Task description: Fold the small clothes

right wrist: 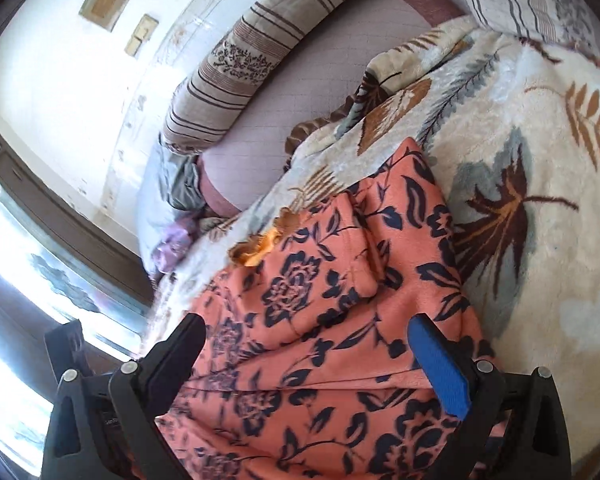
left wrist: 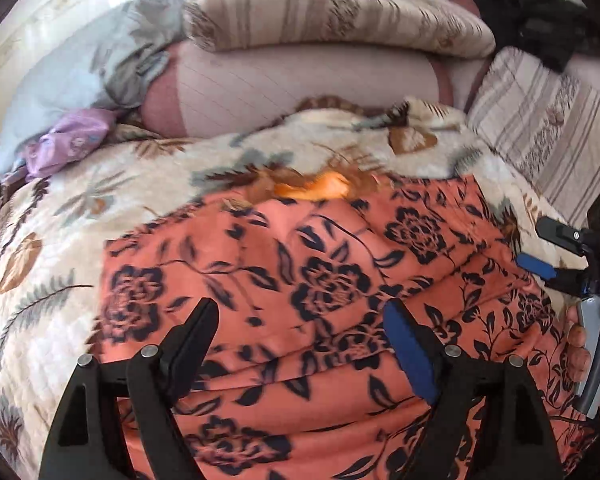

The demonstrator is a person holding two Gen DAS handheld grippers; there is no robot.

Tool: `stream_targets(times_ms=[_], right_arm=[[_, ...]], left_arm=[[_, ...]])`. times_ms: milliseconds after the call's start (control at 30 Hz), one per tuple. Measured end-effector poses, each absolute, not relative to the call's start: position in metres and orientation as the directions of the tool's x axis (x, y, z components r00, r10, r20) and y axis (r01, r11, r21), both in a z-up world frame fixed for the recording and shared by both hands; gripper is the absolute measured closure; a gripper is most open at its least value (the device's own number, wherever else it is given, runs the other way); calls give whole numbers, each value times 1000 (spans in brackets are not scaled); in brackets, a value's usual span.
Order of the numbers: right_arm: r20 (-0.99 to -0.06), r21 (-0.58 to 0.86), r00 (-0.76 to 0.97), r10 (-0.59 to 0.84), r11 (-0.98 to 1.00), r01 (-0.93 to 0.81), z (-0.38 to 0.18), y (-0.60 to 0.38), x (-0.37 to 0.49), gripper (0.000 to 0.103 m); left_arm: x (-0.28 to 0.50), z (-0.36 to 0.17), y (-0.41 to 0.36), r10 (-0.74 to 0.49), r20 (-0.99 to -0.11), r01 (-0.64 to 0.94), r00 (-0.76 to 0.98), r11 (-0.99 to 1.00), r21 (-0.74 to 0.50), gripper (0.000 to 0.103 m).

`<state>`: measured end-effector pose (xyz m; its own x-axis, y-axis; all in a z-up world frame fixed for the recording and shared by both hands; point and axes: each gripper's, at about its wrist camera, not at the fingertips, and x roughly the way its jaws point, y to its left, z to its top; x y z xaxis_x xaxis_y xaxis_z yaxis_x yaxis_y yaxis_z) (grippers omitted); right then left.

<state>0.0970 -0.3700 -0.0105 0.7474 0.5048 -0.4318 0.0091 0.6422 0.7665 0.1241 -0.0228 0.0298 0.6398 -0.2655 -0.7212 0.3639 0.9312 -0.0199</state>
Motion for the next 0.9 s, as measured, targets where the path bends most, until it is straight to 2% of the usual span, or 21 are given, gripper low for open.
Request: stream_targets(times_ms=[100,200,333,400,433,500,567,600,733,767,833,867,900], right_arm=[[-428,781,742,517,624,16,-1,-366,105,1],[-471,792,722,507,604,92,-2,-364,122,1],[-590,764,672,447,577,287,-25,-364,152,2],[-633,726,667,392,599,337,-24,-366,162,10],[-650,710,661,374,610,353,-23,-366,167,17],[-714,657,600,361,644,393,-26,-362,180,94],[-765,561,576,289,738,375,-11,-350,184,95],[-759,536,597,261,770,345,5,-343,182,95],[-652,477,738,174,851,220,79,-322,137,95],[-653,482,738,169,845,233,76,-323,127,95],[-751,409,646,140,865,289,36,-323,125,86],[-809,362,574,127,877,317,8,-326,130,62],[-850,345,510,129,868,357,-17,-330,135,31]], left_arm=[[121,39,41,-165,-647,204,744,979,-16,17],[128,22,95,-90,-652,34,753,995,-98,17],[135,-12,137,-134,-694,-81,708,960,-267,17],[143,-18,140,-181,-714,-102,676,937,-334,17],[148,-21,138,-206,-715,-97,668,928,-359,17],[156,-28,133,-199,-732,-98,652,935,-341,17],[156,-30,132,-188,-745,-106,640,939,-328,17],[156,-29,133,-197,-744,-107,638,935,-339,17],[147,-12,147,-194,-691,-125,697,916,-382,17],[145,-9,149,-190,-682,-128,707,913,-386,17],[149,-12,149,-200,-692,-130,693,910,-394,17],[153,-16,147,-212,-707,-128,674,910,-394,17],[156,-20,144,-221,-724,-124,654,913,-390,17]])
